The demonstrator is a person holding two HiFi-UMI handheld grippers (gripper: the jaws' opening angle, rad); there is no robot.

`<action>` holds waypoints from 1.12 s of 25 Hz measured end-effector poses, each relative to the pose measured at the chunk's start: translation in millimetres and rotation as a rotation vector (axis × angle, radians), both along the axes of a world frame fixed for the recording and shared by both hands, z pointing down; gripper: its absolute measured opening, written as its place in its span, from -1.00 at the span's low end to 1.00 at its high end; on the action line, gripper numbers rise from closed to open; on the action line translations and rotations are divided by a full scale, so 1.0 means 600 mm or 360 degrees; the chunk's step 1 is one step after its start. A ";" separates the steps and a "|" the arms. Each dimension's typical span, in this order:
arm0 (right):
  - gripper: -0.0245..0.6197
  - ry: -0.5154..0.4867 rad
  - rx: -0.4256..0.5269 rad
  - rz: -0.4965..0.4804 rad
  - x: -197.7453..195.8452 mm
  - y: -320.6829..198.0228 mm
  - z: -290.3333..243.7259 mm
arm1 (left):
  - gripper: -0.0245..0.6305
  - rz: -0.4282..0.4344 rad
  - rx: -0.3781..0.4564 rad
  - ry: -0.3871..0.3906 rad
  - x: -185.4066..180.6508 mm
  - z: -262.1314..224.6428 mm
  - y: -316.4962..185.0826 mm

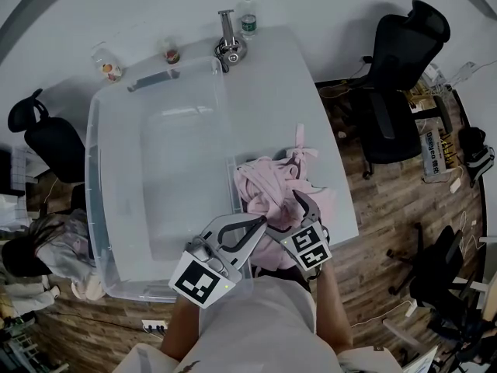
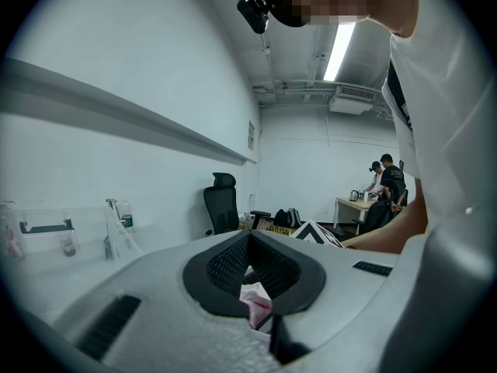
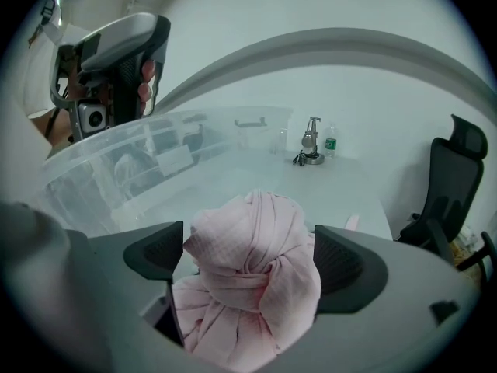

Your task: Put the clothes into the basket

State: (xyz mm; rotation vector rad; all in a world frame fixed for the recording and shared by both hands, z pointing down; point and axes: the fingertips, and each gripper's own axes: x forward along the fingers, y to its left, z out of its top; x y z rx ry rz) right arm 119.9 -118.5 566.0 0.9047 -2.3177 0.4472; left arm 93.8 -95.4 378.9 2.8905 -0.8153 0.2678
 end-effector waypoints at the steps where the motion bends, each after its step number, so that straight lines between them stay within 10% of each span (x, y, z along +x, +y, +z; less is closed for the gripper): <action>1: 0.64 -0.0003 -0.0014 -0.0001 -0.001 -0.002 0.005 | -0.91 0.0003 0.0001 -0.0003 0.001 0.001 -0.001; 28: 0.86 -0.0047 -0.0243 -0.0006 -0.031 -0.018 0.127 | -0.91 -0.0029 -0.0031 -0.0008 -0.005 0.011 -0.016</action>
